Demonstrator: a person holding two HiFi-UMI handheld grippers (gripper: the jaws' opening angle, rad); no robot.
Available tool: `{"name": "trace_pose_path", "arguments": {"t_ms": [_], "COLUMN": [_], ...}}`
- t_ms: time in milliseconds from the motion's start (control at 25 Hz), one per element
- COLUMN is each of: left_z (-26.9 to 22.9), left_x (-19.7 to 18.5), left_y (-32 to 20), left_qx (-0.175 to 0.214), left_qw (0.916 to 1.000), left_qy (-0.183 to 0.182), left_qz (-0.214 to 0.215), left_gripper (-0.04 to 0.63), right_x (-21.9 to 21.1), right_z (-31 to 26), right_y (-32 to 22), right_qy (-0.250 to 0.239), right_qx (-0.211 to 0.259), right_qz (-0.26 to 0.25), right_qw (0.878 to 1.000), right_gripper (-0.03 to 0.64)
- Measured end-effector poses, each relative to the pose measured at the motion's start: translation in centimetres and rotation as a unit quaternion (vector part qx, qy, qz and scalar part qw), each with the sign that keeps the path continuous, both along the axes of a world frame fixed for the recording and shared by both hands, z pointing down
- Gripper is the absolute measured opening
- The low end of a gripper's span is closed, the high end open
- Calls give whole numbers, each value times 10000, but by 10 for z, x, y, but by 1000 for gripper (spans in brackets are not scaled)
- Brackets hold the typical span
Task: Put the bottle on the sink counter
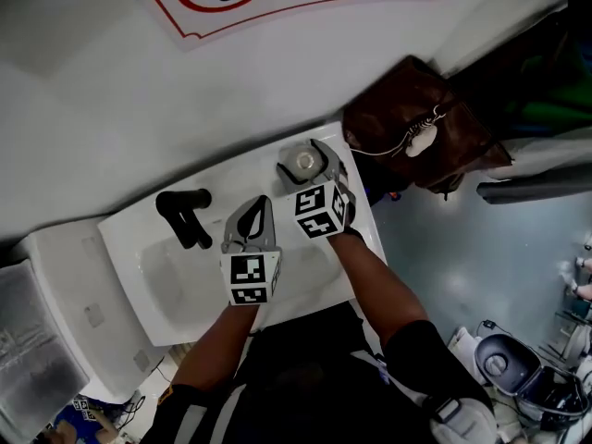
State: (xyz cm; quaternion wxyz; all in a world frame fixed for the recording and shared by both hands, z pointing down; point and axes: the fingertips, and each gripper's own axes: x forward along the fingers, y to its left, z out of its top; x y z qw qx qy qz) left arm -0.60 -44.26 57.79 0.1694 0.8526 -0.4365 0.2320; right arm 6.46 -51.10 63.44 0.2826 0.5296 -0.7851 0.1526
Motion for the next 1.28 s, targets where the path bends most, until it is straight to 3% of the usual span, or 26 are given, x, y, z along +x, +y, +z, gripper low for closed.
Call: {"name": "trace_pose_path", "arguments": {"t_ms": [320,560,1120,1280], "left_z": [-7,-25,-88,-106], "left_x": [-2,2,-17,-26], "left_y": [15,34,113,142], "left_qx": [13,209,727,882], "left_qw": [10000,9996,9954,9934], "left_qy": [28,89,280,374], "left_qz": [33,172,554,637], "left_gripper": [0,0,0,0], "right_x": [6,16,-14,-24], "right_z": [-9,-37,-134,-152], "right_y": [19,56,163,200], "right_qy": [-444,-553,-788,-900], "right_qx": [-139,71,952,1044], "right_qz": [139,389,749,886], "right_qw": [9988,9977,9895,9865], "right_gripper": [387,382,199,113]}}
